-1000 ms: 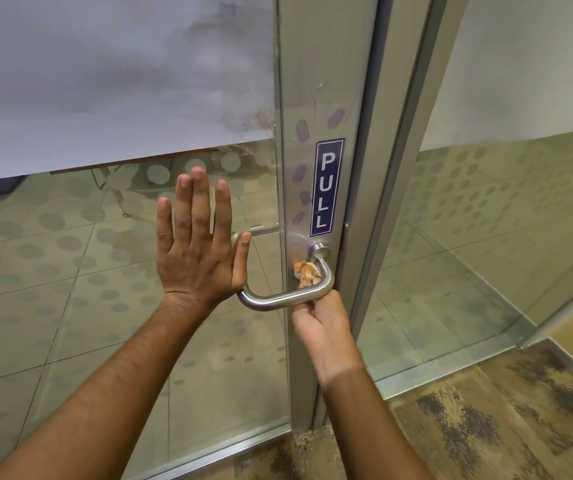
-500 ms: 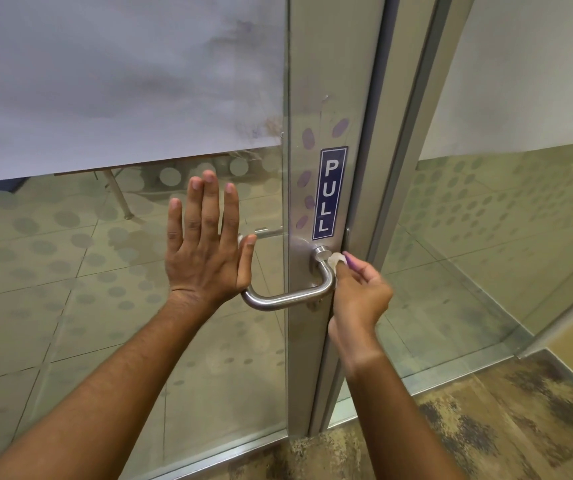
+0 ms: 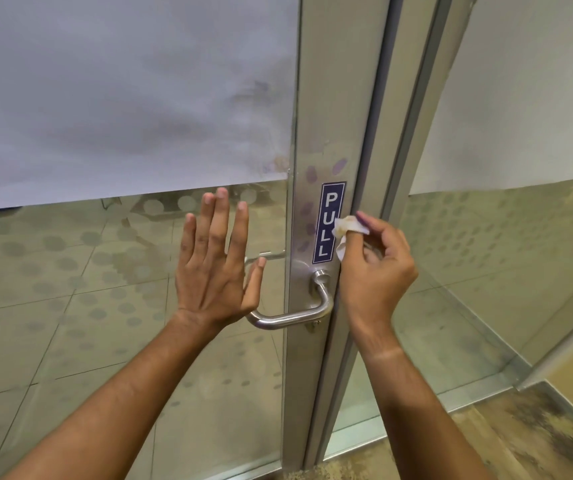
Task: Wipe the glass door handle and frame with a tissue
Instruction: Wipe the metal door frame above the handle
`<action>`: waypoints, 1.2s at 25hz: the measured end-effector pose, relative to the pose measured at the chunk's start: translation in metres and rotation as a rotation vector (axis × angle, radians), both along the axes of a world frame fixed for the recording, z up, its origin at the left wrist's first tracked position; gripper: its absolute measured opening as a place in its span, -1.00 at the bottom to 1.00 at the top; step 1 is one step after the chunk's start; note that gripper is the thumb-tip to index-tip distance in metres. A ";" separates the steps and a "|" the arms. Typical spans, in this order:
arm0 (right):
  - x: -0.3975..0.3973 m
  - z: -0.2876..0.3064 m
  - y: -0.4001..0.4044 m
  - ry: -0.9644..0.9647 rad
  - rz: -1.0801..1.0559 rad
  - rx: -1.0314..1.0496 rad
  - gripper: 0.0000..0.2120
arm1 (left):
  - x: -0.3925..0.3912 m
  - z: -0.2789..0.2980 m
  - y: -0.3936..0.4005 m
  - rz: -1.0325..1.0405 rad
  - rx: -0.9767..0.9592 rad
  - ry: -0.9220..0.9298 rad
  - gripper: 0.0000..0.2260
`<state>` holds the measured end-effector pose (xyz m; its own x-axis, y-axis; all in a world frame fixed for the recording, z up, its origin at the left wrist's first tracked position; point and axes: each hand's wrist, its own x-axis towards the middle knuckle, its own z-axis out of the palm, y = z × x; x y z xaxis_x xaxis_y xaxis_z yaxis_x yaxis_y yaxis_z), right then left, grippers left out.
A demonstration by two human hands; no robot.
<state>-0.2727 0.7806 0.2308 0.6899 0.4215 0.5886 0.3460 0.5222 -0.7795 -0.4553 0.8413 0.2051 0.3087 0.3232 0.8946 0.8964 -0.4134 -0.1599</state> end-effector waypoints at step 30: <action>-0.008 0.034 0.037 -0.695 -0.228 0.008 -0.62 | -0.011 0.050 0.018 0.078 0.085 0.034 -0.22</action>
